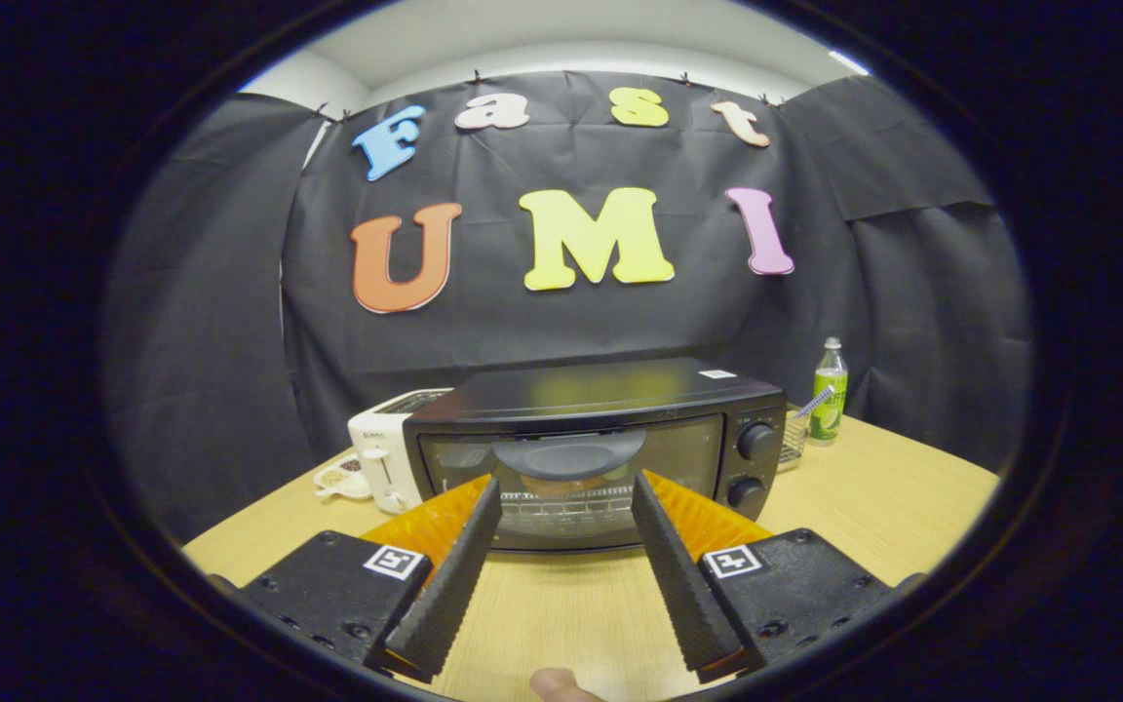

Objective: Open the toaster oven, put the food inside, and close the toaster oven door.

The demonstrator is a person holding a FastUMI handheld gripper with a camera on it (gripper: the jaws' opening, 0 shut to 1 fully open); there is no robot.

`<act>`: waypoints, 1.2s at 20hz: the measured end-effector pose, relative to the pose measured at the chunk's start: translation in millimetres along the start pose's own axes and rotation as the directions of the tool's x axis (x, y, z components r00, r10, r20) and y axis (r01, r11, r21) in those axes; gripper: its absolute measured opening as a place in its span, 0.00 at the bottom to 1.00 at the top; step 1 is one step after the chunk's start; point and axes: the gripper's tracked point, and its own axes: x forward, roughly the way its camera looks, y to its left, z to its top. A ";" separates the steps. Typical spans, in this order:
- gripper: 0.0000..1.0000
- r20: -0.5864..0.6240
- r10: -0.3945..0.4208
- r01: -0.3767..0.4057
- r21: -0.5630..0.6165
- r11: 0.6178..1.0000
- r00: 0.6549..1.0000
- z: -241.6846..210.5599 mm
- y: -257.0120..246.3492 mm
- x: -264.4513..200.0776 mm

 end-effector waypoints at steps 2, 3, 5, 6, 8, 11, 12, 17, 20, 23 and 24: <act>0.90 -0.006 -0.014 0.014 -0.022 1.000 1.000 6.2 -6.8 -10.9; 0.90 -0.002 -0.014 0.014 -0.034 0.999 1.000 12.2 -6.9 -16.4; 0.90 -0.001 -0.027 0.027 -0.053 0.998 1.000 27.0 -10.9 -31.7; 0.90 -0.003 -0.047 0.047 -0.054 0.997 0.999 36.2 -17.3 -40.9; 0.90 0.003 -0.056 0.056 -0.046 0.997 0.998 31.0 -11.2 -85.2; 0.90 0.055 -0.066 0.068 -0.040 0.997 0.996 75.9 -21.9 -123.7; 0.90 0.076 -0.065 0.068 -0.045 0.997 0.995 89.2 -25.3 -138.3; 0.89 0.128 -0.073 0.078 -0.038 0.996 0.989 136.5 -50.2 -200.7; 0.89 0.169 -0.053 0.057 -0.017 0.998 0.984 159.5 -60.0 -232.8; 0.89 0.177 -0.097 0.103 -0.020 0.995 0.979 172.6 -78.7 -251.2; 0.89 0.180 -0.098 0.101 -0.012 0.995 0.979 178.2 -77.4 -256.4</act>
